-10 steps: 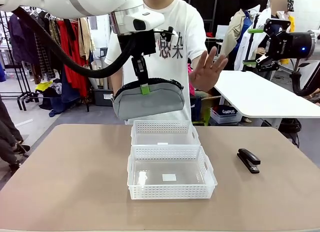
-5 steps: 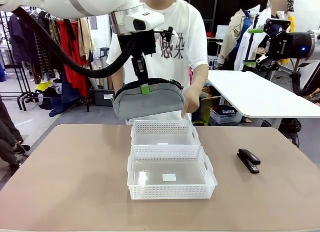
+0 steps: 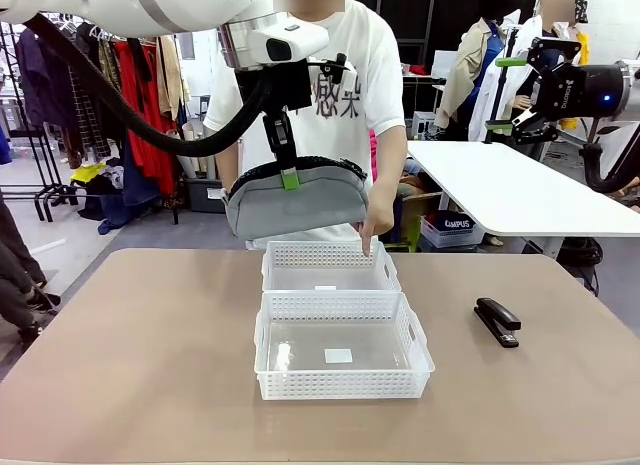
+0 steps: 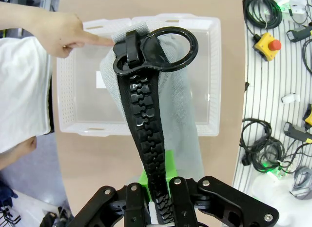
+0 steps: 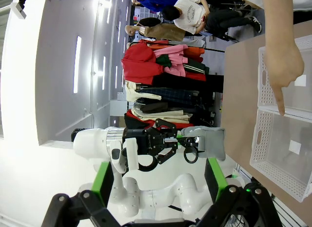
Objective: Distribute items into two baskets.
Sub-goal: Place the picked Pencil pouch into the Organizing basket as instructed by the person.
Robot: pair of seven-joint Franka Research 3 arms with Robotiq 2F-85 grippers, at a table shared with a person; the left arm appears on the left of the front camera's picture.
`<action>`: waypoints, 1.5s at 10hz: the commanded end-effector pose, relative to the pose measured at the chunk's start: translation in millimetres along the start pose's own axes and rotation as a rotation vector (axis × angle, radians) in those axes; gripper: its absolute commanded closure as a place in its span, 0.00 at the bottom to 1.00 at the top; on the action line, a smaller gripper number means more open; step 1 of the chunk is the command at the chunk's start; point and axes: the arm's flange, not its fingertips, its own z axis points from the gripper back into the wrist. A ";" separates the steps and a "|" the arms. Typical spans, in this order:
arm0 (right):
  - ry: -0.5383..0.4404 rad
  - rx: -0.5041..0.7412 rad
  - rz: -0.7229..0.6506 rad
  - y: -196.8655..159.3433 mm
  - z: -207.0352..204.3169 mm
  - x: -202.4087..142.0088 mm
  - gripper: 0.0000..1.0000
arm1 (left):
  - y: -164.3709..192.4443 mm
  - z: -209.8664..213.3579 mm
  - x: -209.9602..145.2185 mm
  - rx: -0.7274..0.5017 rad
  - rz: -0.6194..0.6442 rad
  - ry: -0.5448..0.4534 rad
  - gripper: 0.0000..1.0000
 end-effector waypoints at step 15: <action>0.000 0.000 0.000 1.2 0.3 -0.2 0.00 | 0.0 0.0 0.0 0.000 0.000 0.000 1.00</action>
